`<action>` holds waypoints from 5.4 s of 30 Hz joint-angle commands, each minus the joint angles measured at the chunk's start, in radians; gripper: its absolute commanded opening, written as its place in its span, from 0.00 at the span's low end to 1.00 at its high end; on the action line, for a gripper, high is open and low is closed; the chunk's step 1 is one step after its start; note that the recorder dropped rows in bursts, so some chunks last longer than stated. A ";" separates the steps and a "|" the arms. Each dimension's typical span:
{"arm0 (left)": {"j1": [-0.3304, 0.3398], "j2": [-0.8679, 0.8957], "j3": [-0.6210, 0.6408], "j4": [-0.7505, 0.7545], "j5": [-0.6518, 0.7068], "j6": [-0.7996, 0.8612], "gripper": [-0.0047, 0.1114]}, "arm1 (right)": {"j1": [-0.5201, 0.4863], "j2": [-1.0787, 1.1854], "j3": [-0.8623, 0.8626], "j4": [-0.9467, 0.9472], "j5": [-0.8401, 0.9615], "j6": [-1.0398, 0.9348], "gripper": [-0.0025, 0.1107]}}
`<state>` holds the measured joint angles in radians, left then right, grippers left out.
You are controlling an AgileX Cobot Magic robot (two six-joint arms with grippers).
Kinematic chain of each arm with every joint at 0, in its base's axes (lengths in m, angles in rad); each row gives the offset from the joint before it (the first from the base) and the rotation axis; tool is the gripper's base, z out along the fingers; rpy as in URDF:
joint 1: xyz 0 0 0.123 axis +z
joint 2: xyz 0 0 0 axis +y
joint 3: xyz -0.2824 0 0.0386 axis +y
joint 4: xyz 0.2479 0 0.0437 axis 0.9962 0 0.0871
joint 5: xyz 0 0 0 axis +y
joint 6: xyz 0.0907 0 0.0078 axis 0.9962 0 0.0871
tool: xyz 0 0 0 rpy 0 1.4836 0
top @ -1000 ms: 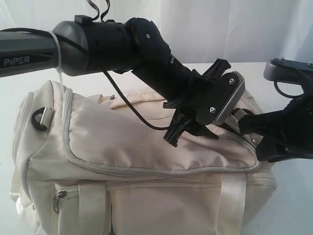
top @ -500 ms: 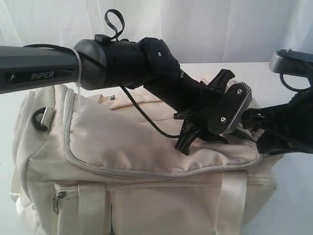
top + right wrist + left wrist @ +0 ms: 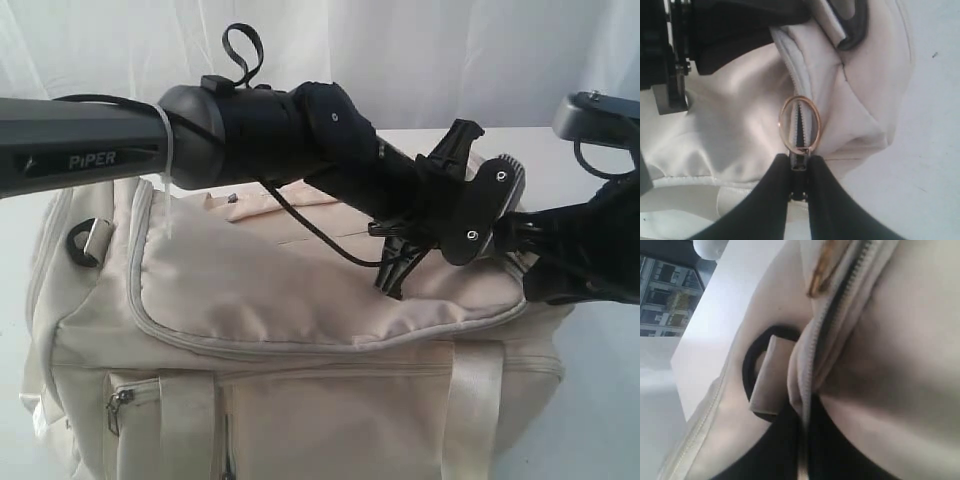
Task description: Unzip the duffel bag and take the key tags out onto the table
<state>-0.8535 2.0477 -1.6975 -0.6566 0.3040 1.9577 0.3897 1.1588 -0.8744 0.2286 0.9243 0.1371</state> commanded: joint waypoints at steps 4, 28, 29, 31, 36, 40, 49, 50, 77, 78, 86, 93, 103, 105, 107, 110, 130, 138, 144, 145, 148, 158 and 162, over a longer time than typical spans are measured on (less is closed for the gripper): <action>0.003 0.000 -0.002 -0.009 -0.168 0.160 0.04 | -0.001 -0.010 0.037 0.031 0.035 -0.001 0.02; 0.005 0.000 -0.002 -0.009 -0.332 0.160 0.04 | -0.001 -0.010 0.154 0.365 -0.075 -0.191 0.02; 0.005 0.000 -0.002 -0.009 -0.339 0.160 0.04 | -0.001 -0.010 0.156 0.365 -0.073 -0.191 0.02; 0.005 0.000 -0.002 -0.009 -0.339 0.160 0.04 | -0.001 -0.010 0.162 0.367 -0.073 -0.191 0.02; 0.015 0.000 -0.002 -0.009 -0.339 0.160 0.04 | -0.001 -0.010 0.206 0.421 -0.089 -0.230 0.02; 0.016 0.000 -0.002 -0.009 -0.337 0.160 0.04 | -0.001 -0.010 0.239 0.556 -0.111 -0.346 0.02; 0.016 0.000 -0.004 -0.009 -0.335 0.160 0.04 | -0.001 -0.010 0.292 0.684 -0.136 -0.466 0.02; 0.016 0.000 -0.004 -0.009 -0.335 0.160 0.04 | -0.001 -0.010 0.296 0.697 -0.136 -0.479 0.02; 0.016 0.000 -0.049 -0.030 -0.336 0.133 0.10 | 0.249 -0.010 0.341 0.770 -0.392 -0.563 0.02; 0.016 0.000 -0.049 -0.030 -0.336 0.132 0.15 | 0.249 -0.010 0.341 0.764 -0.392 -0.574 0.02; 0.016 0.000 -0.049 -0.075 -0.351 0.132 0.54 | 0.247 -0.010 0.321 0.669 -0.297 -0.581 0.49; 0.014 -0.025 -0.018 -0.196 -0.552 0.132 0.57 | 0.247 -0.042 0.197 0.454 -0.113 -0.579 0.84; 0.014 -0.118 0.064 -0.283 -0.636 0.161 0.57 | 0.247 -0.163 -0.003 0.275 0.178 -0.579 0.84; 0.014 -0.138 0.080 -0.317 -0.636 0.161 0.57 | 0.247 -0.191 -0.031 0.267 0.220 -0.577 0.84; 0.014 -0.160 0.097 -0.347 -0.609 0.161 0.57 | 0.247 -0.222 -0.053 0.262 0.231 -0.552 0.84; 0.014 -0.186 0.121 -0.432 -0.540 0.161 0.57 | 0.247 -0.268 -0.093 0.193 0.214 -0.436 0.78; -0.169 -0.192 0.189 -0.880 -0.949 0.161 0.58 | 0.247 -0.070 -0.102 -0.593 -0.108 0.101 0.43; -0.172 -0.195 0.189 -0.932 -0.962 0.161 0.31 | 0.243 -0.133 -0.117 -0.977 0.020 0.453 0.30; -0.186 -0.238 0.189 -0.962 -1.186 0.161 0.04 | 0.195 -0.170 -0.117 -0.967 0.003 0.453 0.13; -0.191 -0.256 0.189 -0.986 -1.221 0.161 0.04 | 0.192 -0.170 -0.117 -0.959 -0.011 0.446 0.09; -0.213 -0.317 0.201 -1.088 -1.252 0.161 0.04 | 0.189 -0.160 -0.117 -0.928 -0.044 0.404 0.02; -0.380 -0.568 0.560 -1.088 -1.210 0.161 0.04 | 0.189 -0.131 -0.117 -0.697 -0.102 0.200 0.02; -0.415 -0.667 0.673 -1.088 -0.968 0.161 0.04 | 0.188 -0.103 -0.126 -0.457 -0.111 -0.016 0.02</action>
<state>-1.2484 1.4473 -1.0815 -1.7240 -0.8241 1.9577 0.5864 1.0378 -0.9846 -0.3871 0.8270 0.2637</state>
